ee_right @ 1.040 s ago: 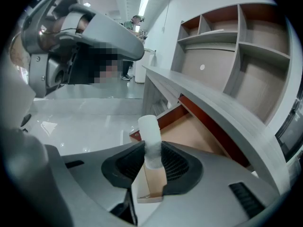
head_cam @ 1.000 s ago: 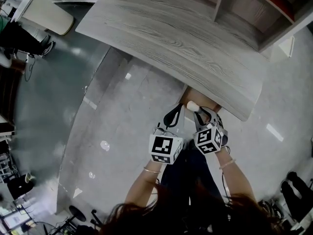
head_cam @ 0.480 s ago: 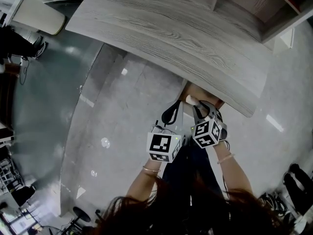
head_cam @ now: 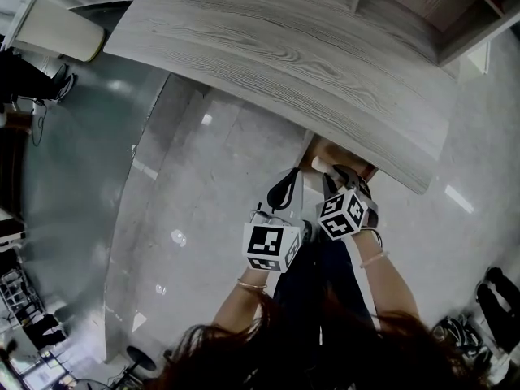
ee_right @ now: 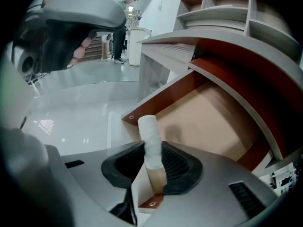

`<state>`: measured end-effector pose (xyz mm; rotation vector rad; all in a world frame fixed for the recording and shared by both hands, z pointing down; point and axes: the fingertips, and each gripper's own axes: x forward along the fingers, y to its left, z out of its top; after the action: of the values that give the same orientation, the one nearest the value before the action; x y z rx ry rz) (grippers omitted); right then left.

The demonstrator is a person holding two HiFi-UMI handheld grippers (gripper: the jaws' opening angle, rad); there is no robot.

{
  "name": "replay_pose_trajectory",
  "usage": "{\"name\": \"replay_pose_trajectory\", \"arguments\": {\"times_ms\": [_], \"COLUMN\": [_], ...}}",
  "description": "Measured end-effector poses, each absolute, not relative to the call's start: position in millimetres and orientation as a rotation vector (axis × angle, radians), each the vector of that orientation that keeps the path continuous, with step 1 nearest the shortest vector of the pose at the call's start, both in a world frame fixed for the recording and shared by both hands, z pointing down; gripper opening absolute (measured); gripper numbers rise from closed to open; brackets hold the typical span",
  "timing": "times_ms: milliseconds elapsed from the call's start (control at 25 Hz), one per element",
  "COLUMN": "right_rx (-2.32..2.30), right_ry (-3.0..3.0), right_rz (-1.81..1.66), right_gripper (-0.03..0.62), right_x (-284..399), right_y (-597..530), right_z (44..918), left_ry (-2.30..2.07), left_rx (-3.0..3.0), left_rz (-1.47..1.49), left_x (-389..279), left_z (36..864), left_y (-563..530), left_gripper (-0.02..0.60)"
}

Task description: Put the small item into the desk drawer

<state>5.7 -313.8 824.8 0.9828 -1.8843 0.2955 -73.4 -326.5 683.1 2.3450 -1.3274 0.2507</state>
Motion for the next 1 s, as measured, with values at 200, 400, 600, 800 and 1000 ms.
{"name": "replay_pose_trajectory", "arguments": {"times_ms": [200, 400, 600, 800, 1000], "right_rx": [0.971, 0.95, 0.944, 0.931, 0.932], "right_ry": [-1.845, -1.813, -1.789, -1.764, -1.742], "right_rz": [0.304, 0.312, 0.321, 0.332, 0.359], "right_gripper": [0.103, 0.103, 0.103, 0.104, 0.106], "right_x": [6, 3, 0, -5, -5], "right_y": [-313, -312, -311, -311, -312], "right_z": [834, 841, 846, 852, 859], "left_ry": [-1.32, -1.324, -1.335, -1.338, -1.339], "left_rx": [2.345, 2.332, 2.318, 2.307, 2.3], "left_rz": [0.256, 0.264, 0.26, 0.261, 0.268], "left_x": [-73, -77, -80, -86, -88], "left_z": [687, 693, 696, 700, 704], "left_y": [-324, -323, -322, -320, -320], "left_gripper": [0.015, 0.015, 0.015, 0.015, 0.015]}}
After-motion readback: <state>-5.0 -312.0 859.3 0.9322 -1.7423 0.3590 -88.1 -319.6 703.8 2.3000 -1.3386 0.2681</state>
